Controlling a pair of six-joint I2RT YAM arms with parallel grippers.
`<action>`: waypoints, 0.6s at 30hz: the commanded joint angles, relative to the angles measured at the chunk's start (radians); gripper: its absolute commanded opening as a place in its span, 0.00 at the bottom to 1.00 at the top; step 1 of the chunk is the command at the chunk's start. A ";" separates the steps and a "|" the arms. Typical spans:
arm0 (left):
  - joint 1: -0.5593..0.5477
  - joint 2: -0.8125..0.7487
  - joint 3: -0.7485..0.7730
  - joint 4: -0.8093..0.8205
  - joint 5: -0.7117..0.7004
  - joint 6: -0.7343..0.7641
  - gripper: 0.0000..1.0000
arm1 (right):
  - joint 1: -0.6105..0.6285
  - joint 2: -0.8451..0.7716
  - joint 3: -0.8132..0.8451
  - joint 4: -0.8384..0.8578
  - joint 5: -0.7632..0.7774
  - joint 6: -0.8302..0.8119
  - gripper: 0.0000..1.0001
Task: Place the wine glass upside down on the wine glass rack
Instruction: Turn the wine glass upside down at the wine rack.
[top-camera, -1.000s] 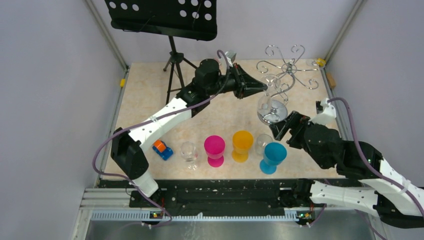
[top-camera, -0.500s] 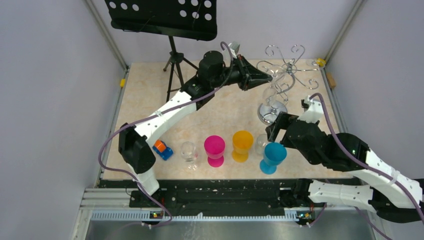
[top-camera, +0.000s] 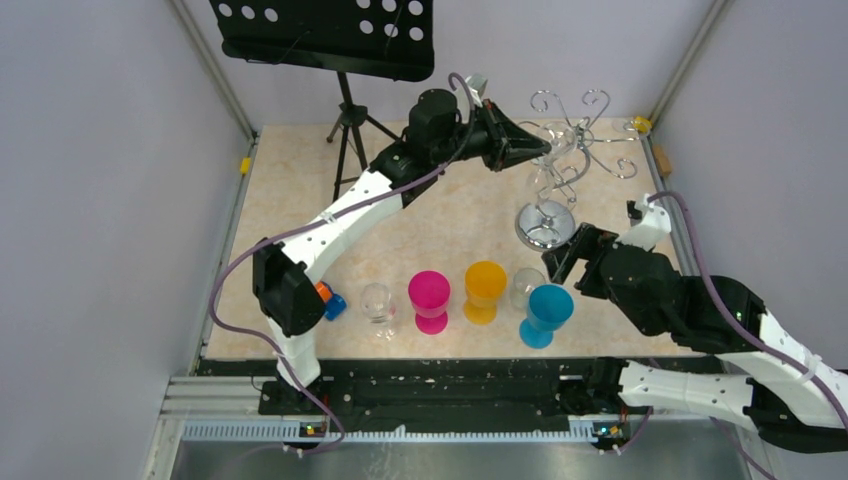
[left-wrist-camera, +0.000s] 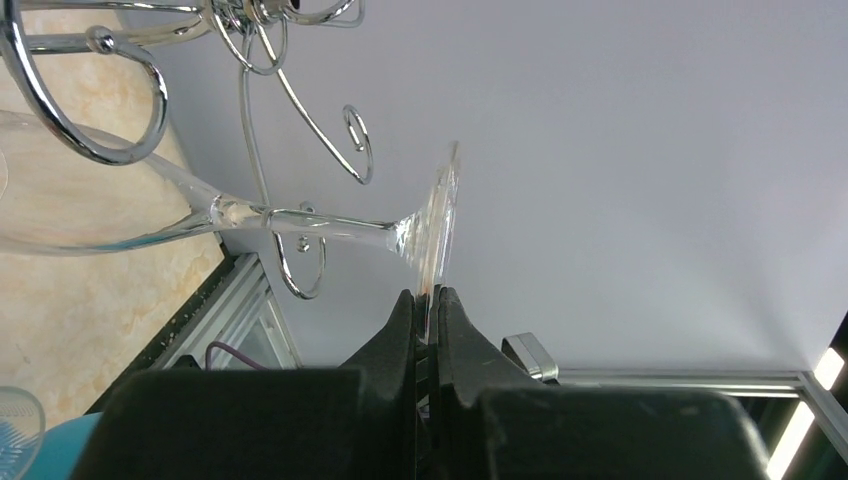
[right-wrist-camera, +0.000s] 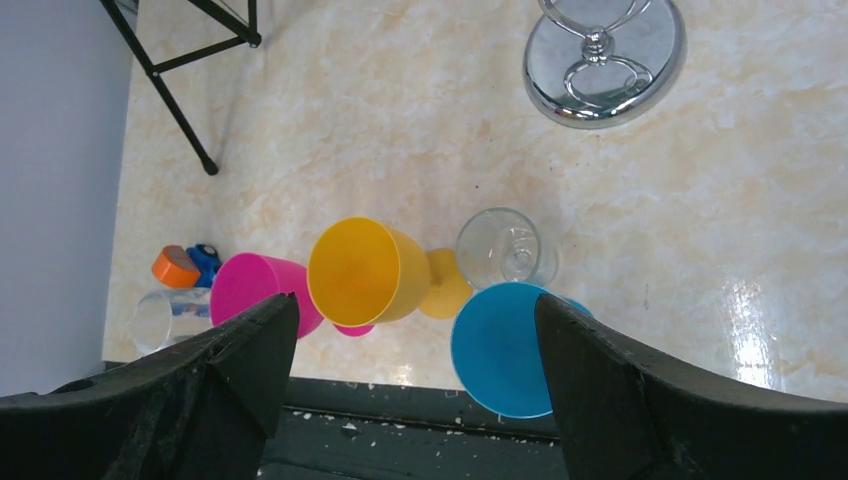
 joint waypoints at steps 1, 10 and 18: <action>0.016 0.019 0.066 0.041 -0.013 0.003 0.00 | -0.006 -0.002 -0.005 0.036 0.014 -0.008 0.89; 0.038 0.051 0.108 0.035 -0.010 -0.008 0.00 | -0.007 -0.009 -0.013 0.052 0.027 -0.013 0.89; 0.059 0.040 0.100 0.003 -0.028 0.000 0.00 | -0.007 -0.005 -0.015 0.055 0.028 -0.015 0.89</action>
